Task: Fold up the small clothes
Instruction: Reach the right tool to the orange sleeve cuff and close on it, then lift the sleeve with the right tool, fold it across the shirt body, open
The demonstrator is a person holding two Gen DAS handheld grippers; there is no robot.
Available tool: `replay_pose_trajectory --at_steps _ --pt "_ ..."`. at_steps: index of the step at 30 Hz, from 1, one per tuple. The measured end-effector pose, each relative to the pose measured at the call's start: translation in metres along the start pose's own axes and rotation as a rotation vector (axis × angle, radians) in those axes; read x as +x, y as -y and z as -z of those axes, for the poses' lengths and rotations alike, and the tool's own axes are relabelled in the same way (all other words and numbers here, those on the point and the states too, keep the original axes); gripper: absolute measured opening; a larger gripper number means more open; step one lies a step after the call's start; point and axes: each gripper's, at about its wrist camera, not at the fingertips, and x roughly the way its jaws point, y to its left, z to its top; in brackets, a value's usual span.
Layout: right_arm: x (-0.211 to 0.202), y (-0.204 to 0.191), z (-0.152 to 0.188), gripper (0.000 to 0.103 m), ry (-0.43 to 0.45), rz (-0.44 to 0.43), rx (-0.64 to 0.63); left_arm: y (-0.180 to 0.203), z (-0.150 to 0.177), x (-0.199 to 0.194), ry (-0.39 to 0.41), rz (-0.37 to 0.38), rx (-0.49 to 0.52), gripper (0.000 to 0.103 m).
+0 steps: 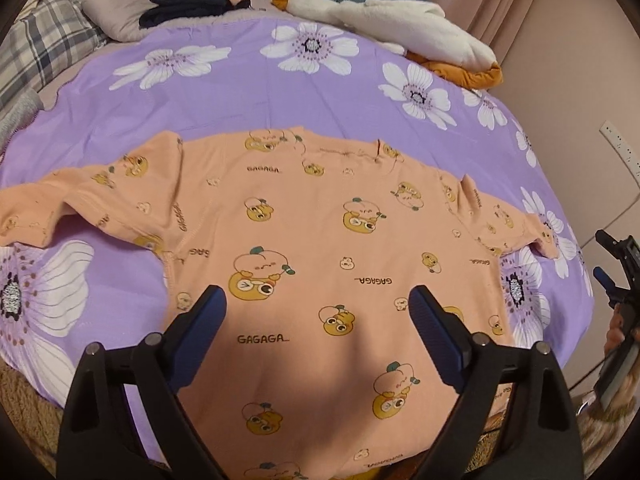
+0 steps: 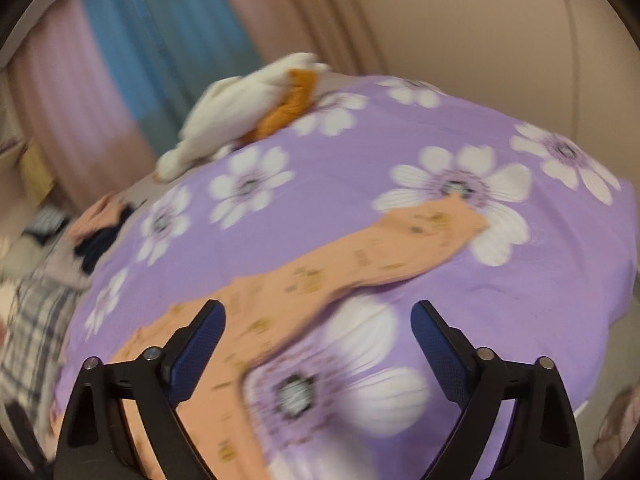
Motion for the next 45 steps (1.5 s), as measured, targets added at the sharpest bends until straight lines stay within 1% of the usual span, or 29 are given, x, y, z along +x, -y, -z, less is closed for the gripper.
replay_pose_trajectory --at_steps 2,3,4,6,8,10,13,15,16,18,19,21,22,24,26,27,30,33,36,40,45 --pt "0.014 0.026 -0.012 0.080 -0.015 0.031 0.074 0.000 0.000 0.008 -0.024 0.002 -0.007 0.087" --pt "0.019 0.033 -0.016 0.079 -0.024 0.038 0.098 0.000 0.000 0.012 -0.034 0.004 -0.010 0.084" --pt "0.030 0.049 -0.021 0.078 -0.042 0.059 0.140 0.000 0.000 0.015 -0.042 0.006 -0.012 0.083" --pt "0.045 0.068 -0.028 0.076 -0.057 0.095 0.188 0.000 0.000 0.024 -0.061 0.002 -0.015 0.080" --pt "0.067 0.094 -0.038 0.068 -0.077 0.123 0.251 0.000 0.002 0.031 -0.081 -0.010 -0.019 0.079" --pt "0.086 0.112 -0.046 0.063 -0.099 0.142 0.293 -0.001 0.002 0.037 -0.096 -0.021 -0.024 0.079" --pt "0.115 0.128 -0.052 0.061 -0.139 0.178 0.321 -0.001 0.000 0.039 -0.102 -0.029 -0.029 0.079" --pt "0.128 0.131 -0.051 0.053 -0.164 0.178 0.337 -0.001 -0.001 0.040 -0.100 -0.028 -0.033 0.079" --pt "0.132 0.131 -0.051 0.045 -0.164 0.172 0.338 -0.001 -0.001 0.040 -0.101 -0.027 -0.034 0.079" --pt "0.137 0.128 -0.055 0.022 -0.151 0.170 0.312 0.000 -0.002 0.041 -0.103 -0.027 -0.031 0.079" --pt "0.137 0.126 -0.057 0.008 -0.151 0.175 0.307 0.001 -0.002 0.041 -0.105 -0.027 -0.028 0.079" --pt "0.133 0.128 -0.064 0.008 -0.121 0.154 0.302 0.002 -0.003 0.041 -0.106 -0.029 -0.025 0.079" --pt "0.124 0.127 -0.069 0.008 -0.088 0.146 0.286 0.002 -0.003 0.041 -0.105 -0.028 -0.024 0.079" --pt "0.108 0.128 -0.077 0.008 -0.028 0.175 0.259 0.002 -0.003 0.041 -0.104 -0.028 -0.026 0.079" --pt "0.097 0.132 -0.083 0.008 0.008 0.188 0.258 0.002 -0.004 0.041 -0.106 -0.028 -0.032 0.079" --pt "0.096 0.136 -0.084 0.008 0.010 0.191 0.258 0.002 -0.004 0.041 -0.106 -0.028 -0.034 0.079" --pt "0.107 0.142 -0.083 0.008 -0.027 0.211 0.254 0.002 -0.006 0.035 -0.093 -0.038 -0.031 0.079" --pt "0.098 0.137 -0.084 0.008 0.005 0.219 0.248 0.002 -0.007 0.028 -0.075 -0.059 -0.027 0.080" --pt "0.084 0.116 -0.093 0.008 0.051 0.205 0.226 -0.001 -0.009 0.018 -0.051 -0.063 -0.027 0.080" --pt "0.056 0.070 -0.108 0.008 0.120 0.206 0.110 -0.008 -0.011 0.006 -0.026 -0.059 -0.041 0.081" --pt "0.036 0.018 -0.115 0.008 0.155 0.124 0.027 -0.016 -0.011 -0.005 -0.002 -0.065 -0.055 0.081"
